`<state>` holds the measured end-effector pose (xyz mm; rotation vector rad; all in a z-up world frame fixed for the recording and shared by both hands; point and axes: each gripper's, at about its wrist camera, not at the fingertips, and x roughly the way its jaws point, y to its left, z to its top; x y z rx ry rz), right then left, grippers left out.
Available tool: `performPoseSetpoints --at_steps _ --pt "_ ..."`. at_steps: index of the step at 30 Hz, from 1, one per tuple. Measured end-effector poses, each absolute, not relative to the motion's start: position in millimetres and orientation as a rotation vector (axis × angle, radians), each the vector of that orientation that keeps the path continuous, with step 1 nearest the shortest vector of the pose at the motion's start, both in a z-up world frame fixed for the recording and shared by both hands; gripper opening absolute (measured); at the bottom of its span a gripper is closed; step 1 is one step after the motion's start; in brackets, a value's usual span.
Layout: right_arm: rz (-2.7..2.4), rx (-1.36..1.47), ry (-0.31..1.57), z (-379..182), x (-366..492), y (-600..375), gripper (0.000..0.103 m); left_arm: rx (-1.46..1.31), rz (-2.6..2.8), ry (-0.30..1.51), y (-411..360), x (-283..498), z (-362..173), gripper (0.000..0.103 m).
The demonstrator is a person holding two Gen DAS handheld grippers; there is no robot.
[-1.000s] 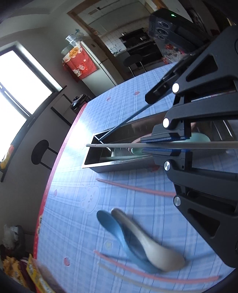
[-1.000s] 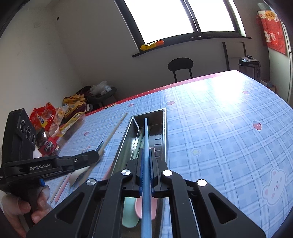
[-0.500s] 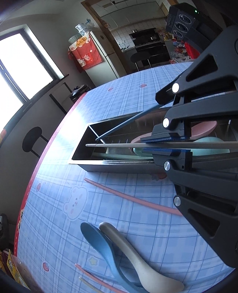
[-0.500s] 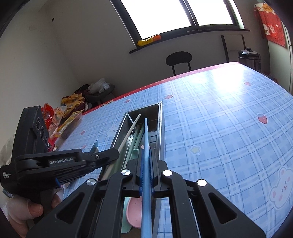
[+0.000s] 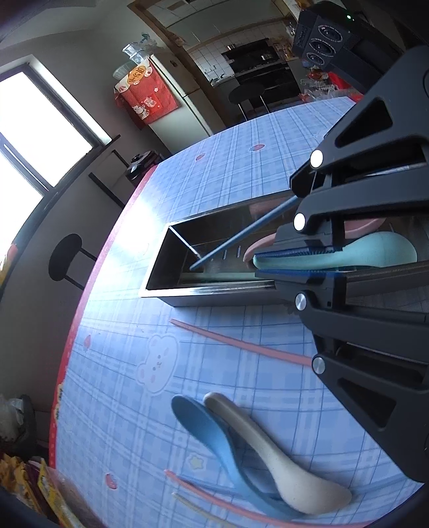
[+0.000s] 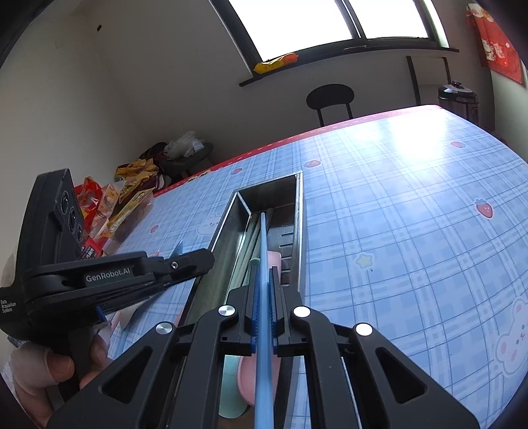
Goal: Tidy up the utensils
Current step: 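Open both grippers to release the chopsticks inside the caddy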
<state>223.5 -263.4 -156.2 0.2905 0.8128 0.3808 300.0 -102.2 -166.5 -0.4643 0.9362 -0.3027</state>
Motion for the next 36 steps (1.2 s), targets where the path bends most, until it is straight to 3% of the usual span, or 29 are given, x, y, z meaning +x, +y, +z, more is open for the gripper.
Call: performPoseSetpoints --at_steps 7,10,12,14,17,19,20,23,36 --pt "0.472 0.296 0.839 -158.7 224.0 -253.2 0.01 -0.392 -0.279 0.872 -91.2 292.5 -144.8 0.017" --pt "0.5 0.29 0.839 -157.2 222.6 -247.9 0.043 -0.356 -0.272 0.851 -87.5 289.3 -137.3 0.025" --pt "0.508 0.305 0.803 -151.5 219.2 -250.7 0.054 -0.324 -0.259 0.831 -85.5 285.6 -131.7 0.032" --pt "0.497 0.333 0.772 -147.0 216.5 -257.5 0.073 -0.297 -0.248 0.815 -82.8 281.8 -127.3 0.043" --pt "0.465 0.376 0.742 -143.4 212.7 -269.0 0.087 -0.257 -0.231 0.784 -75.6 274.7 -119.9 0.061" --pt "0.433 0.377 0.724 -140.0 211.6 -272.9 0.093 -0.229 -0.221 0.762 -70.7 268.3 -115.7 0.084" --pt "0.418 0.37 0.714 -137.9 210.5 -274.1 0.097 -0.215 -0.216 0.745 -68.2 264.3 -112.5 0.087" --pt "0.38 0.331 0.687 -133.0 208.3 -273.8 0.097 -0.162 -0.188 0.721 -59.8 253.0 -106.8 0.097" --pt "0.315 0.165 0.655 -127.8 199.3 -252.6 0.097 -0.063 0.026 0.682 19.4 192.2 -112.3 0.097"
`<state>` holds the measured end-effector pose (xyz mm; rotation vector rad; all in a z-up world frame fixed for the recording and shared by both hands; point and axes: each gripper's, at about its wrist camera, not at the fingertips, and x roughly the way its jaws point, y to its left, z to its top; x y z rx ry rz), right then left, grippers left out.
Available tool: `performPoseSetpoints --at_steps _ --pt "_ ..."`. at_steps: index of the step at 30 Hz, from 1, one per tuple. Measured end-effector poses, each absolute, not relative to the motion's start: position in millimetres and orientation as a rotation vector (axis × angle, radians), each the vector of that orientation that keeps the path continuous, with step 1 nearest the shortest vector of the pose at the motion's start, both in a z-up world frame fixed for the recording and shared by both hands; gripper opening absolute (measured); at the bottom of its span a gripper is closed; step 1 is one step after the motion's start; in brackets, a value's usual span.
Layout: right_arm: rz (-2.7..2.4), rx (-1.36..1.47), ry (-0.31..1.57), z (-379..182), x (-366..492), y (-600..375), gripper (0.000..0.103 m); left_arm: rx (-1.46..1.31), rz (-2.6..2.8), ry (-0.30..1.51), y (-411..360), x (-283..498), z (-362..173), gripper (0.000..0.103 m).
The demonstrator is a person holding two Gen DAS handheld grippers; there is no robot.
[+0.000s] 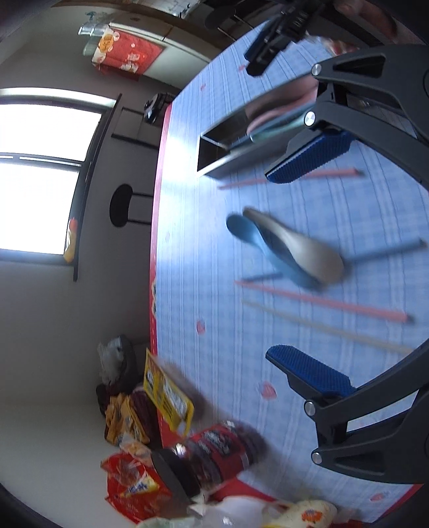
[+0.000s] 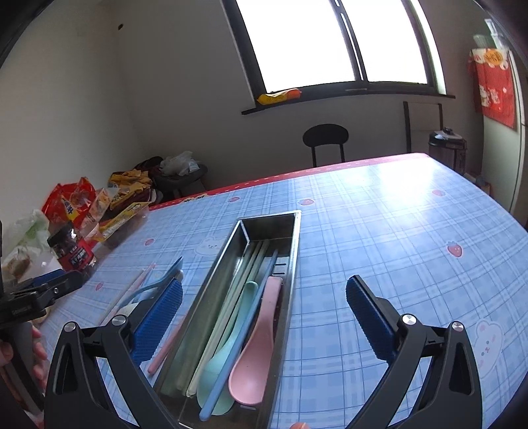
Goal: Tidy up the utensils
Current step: 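Open both grippers to release the chopsticks inside the caddy, then move the right gripper to the pink chopstick while the left gripper moves to the other beige chopstick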
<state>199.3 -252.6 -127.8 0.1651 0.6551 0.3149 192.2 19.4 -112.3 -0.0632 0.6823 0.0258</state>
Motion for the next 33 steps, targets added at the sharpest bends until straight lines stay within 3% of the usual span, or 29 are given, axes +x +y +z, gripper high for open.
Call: performPoseSetpoints --at_steps 12,20,33 --pt "0.392 0.118 0.682 -119.3 173.3 -215.8 0.097 -0.042 0.054 0.662 88.5 137.0 -130.2 0.097" --pt "0.45 -0.014 0.798 -115.5 168.5 -165.6 0.097 0.015 -0.006 0.665 90.1 148.8 -131.1 0.097" --pt "0.456 0.011 0.981 -105.2 209.9 -141.8 0.097 -0.004 -0.124 0.627 92.7 192.4 -117.8 0.097"
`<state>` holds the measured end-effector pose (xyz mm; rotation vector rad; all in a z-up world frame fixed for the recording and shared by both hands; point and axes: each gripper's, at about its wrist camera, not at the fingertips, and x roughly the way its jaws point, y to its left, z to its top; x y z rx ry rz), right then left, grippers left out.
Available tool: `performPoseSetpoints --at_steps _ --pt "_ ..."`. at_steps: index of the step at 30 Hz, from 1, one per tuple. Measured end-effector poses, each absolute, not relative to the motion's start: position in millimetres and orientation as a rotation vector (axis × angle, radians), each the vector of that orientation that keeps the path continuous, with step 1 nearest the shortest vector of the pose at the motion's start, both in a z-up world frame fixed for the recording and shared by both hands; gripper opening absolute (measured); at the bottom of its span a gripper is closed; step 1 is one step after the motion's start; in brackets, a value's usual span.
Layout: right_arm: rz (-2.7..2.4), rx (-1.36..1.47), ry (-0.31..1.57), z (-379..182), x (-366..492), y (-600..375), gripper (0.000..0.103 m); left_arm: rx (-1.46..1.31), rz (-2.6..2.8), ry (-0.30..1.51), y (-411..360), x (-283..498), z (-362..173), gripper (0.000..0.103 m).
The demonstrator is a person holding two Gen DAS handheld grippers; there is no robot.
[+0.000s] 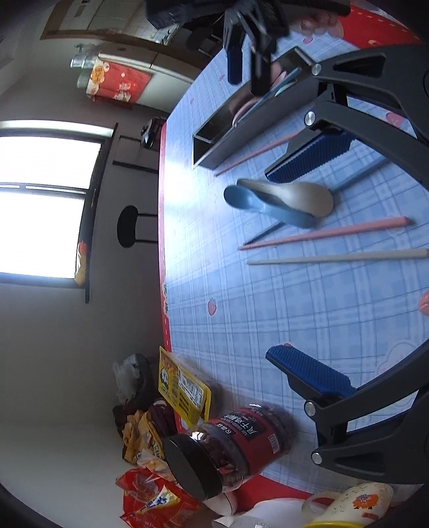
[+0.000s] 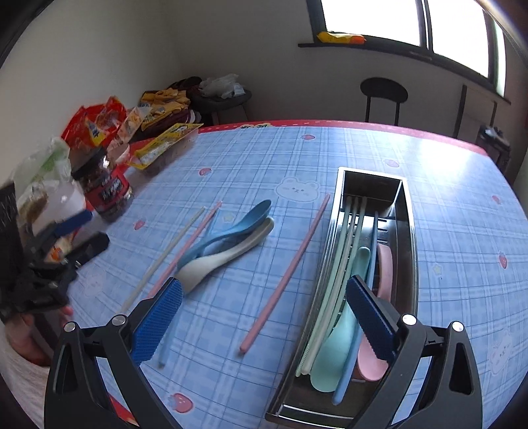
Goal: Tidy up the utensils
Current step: 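Move the right gripper to the pink chopstick while the left gripper moves to the other beige chopstick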
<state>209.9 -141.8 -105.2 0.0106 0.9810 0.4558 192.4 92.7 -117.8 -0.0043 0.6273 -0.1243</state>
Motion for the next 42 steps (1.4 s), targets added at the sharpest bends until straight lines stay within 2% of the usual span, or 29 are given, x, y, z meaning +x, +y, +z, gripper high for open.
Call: performPoseSetpoints --at_steps 4,8,12,14,20,24,31,37,39,42 --pt "0.444 0.076 1.005 -90.9 224.3 -150.2 0.095 -0.024 -0.139 0.672 96.1 200.9 -135.5 0.097" --pt "0.424 0.067 1.051 -91.8 231.2 -144.1 0.072 -0.124 -0.202 0.669 106.6 199.4 -137.0 0.097" --pt "0.458 0.072 1.144 -110.5 235.3 -122.0 0.06 -0.119 -0.144 0.692 113.4 201.9 -144.4 0.097" --pt "0.472 0.062 1.206 -122.7 236.5 -108.0 0.048 -0.134 -0.138 0.712 118.1 204.5 -148.5 0.097" --pt "0.386 0.008 1.327 -146.2 242.4 -86.0 0.027 -0.106 -0.129 0.729 119.8 205.8 -154.1 0.094" --pt "0.262 -0.06 1.339 -152.2 253.2 -81.6 0.021 -0.059 -0.114 0.726 116.5 205.8 -155.2 0.082" --pt "0.13 -0.158 1.367 -170.0 272.8 -73.3 0.021 -0.024 -0.113 0.757 112.1 209.7 -163.8 0.069" --pt "0.079 -0.2 1.373 -181.6 281.7 -67.5 0.021 -0.032 -0.163 0.796 110.7 211.9 -170.3 0.048" --pt "0.081 -0.206 1.371 -182.8 282.8 -65.9 0.019 -0.023 -0.183 0.817 108.6 214.1 -174.0 0.042" --pt "0.093 -0.211 1.365 -184.9 280.8 -61.2 0.014 -0.001 -0.206 0.833 102.6 213.6 -177.4 0.037"
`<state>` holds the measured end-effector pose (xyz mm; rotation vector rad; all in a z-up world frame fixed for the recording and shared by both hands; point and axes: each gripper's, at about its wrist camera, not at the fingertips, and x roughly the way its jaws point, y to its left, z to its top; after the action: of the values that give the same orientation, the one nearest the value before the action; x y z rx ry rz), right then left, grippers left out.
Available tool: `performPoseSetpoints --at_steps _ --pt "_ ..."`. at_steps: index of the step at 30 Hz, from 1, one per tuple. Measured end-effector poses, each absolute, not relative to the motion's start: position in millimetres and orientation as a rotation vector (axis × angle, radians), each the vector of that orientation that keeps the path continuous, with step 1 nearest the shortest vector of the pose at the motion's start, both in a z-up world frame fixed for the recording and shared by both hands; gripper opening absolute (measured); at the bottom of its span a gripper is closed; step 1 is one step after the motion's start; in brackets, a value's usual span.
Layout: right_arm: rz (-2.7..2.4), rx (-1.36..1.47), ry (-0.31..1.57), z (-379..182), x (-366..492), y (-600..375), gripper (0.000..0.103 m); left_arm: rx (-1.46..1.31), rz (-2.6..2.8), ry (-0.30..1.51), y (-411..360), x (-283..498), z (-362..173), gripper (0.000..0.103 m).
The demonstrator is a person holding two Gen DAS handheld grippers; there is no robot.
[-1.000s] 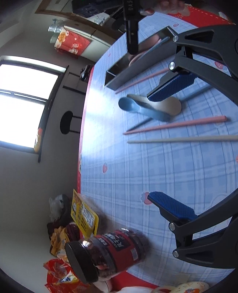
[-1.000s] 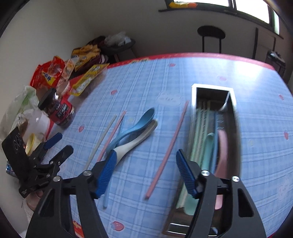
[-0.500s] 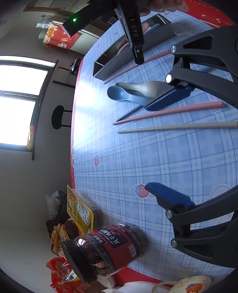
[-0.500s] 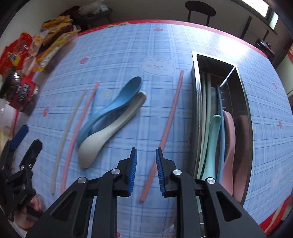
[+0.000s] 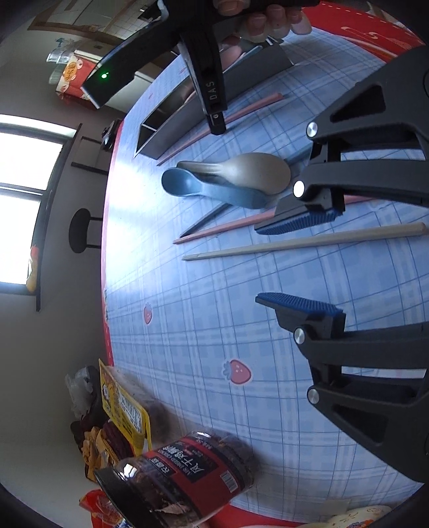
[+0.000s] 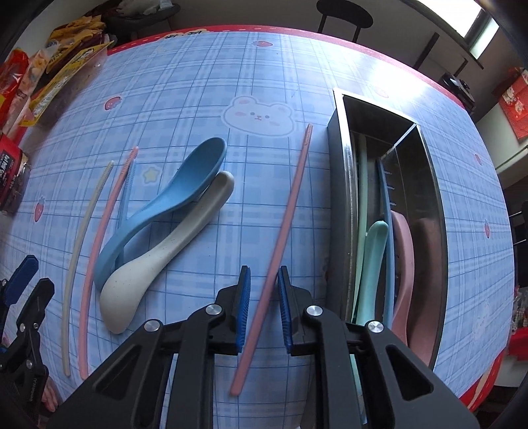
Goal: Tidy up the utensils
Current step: 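Move the right gripper to the pink chopstick while the left gripper moves to the other beige chopstick, then close the right gripper on the pink chopstick while the left gripper closes on the beige chopstick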
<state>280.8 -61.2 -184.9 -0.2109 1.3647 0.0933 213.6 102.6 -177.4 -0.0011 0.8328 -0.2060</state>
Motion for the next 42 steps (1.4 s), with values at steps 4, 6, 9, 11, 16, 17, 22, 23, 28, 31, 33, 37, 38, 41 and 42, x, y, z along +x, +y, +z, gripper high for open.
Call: performPoseSetpoints --at_steps 4,6,9,11,16,17,22,23,28,31,33,37,38,41,42 --pt "0.15 -0.2 1.372 -182.1 267.4 -53.1 0.008 0.022 -0.214 0.839 97.9 212.1 -180.0 0.035" --pt "0.191 -0.198 1.373 -182.0 260.1 -47.9 0.007 0.024 -0.22 0.847 96.8 212.7 -182.2 0.033" --pt "0.237 -0.2 1.37 -181.3 245.5 -41.7 0.007 0.038 -0.219 0.869 94.3 214.8 -188.4 0.029" --pt "0.254 -0.19 1.371 -181.4 236.9 -39.5 0.007 0.05 -0.221 0.876 92.2 215.5 -190.2 0.025" --pt "0.285 -0.168 1.364 -181.7 217.8 -42.6 0.007 0.09 -0.201 0.886 86.6 216.1 -192.8 0.025" --pt "0.287 -0.163 1.362 -181.5 215.7 -42.9 0.007 0.099 -0.196 0.886 85.2 215.8 -193.1 0.025" --pt "0.294 -0.165 1.35 -181.7 207.5 -47.7 0.007 0.164 -0.155 0.894 74.1 216.7 -196.1 0.025" --pt "0.295 -0.171 1.346 -181.7 206.4 -47.3 0.007 0.172 -0.151 0.892 72.9 216.3 -196.2 0.025" --pt "0.299 -0.196 1.32 -178.7 208.3 -55.8 0.007 0.174 -0.145 0.893 73.4 216.8 -196.6 0.026" --pt "0.299 -0.204 1.305 -179.4 205.2 -54.1 0.007 0.182 -0.138 0.893 73.2 217.2 -197.0 0.027" --pt "0.301 -0.207 1.298 -178.9 202.8 -55.8 0.007 0.195 -0.131 0.89 71.1 216.5 -197.3 0.027" --pt "0.296 -0.225 1.284 -178.9 201.0 -54.0 0.007 0.231 -0.114 0.884 66.0 215.5 -197.6 0.027" --pt "0.295 -0.228 1.28 -179.0 200.5 -53.8 0.007 0.238 -0.111 0.882 64.4 214.9 -197.5 0.026" --pt "0.296 -0.241 1.26 -179.4 198.0 -52.1 0.007 0.236 -0.158 0.884 61.3 214.0 -197.8 0.011" --pt "0.299 -0.249 1.249 -179.3 196.6 -51.8 0.007 0.237 -0.157 0.883 61.0 214.3 -197.8 0.011"
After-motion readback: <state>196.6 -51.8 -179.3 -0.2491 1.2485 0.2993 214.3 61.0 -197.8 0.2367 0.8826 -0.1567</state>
